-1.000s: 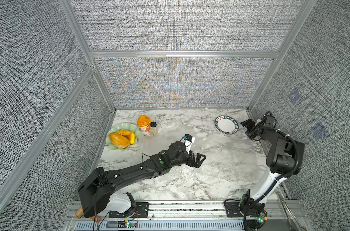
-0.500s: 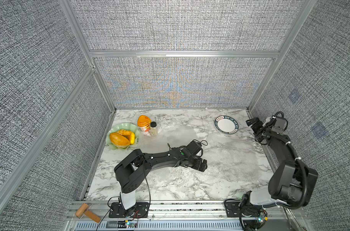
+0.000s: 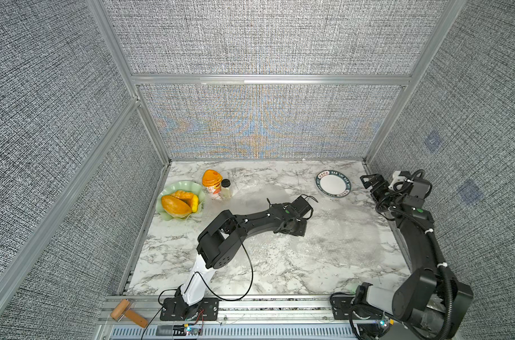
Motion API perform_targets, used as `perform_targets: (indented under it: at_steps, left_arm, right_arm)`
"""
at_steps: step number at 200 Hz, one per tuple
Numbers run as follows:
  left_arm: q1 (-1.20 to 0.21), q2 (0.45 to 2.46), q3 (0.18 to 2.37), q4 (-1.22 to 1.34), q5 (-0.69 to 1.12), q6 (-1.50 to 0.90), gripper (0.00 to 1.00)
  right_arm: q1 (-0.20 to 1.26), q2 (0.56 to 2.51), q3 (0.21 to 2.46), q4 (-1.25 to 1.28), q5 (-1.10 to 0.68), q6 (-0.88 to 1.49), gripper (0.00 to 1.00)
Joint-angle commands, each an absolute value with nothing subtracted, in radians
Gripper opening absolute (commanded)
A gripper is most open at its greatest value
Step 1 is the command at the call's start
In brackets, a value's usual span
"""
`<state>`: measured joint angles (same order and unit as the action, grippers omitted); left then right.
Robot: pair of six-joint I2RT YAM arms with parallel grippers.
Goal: Unpack dinner plates from bubble wrap
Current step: Pick up the bubble wrap from the center of the board, then place the bubble wrap at the center of the board.
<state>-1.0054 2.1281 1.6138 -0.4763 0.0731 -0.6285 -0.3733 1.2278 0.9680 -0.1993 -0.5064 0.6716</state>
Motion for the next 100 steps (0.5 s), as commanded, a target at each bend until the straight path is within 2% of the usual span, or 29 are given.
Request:
perform_targets:
  at_steps: [1,14,43,100]
  left_arm:
    - [-1.007,2.085,1.667,-0.503,0.143,-0.606,0.00]
    - [-1.008,2.012,1.671,-0.498,0.143,-0.603,0.00]
    - [-0.968,1.878,1.638,-0.607,-0.015,-0.603,0.00]
    - [-0.794,1.686,1.268,-0.557,-0.020,-0.610,0.00]
  right_arm:
    - [-0.371,1.205,0.959,-0.202,-0.534,0.681,0.99]
    - [-0.368,1.190,0.963,-0.215,-0.536,0.671,0.99]
    - [-0.319,1.177,0.989,-0.281,-0.553,0.623,0.99]
    - [-0.085,1.177,0.934,-0.337,-0.502,0.560,0.99]
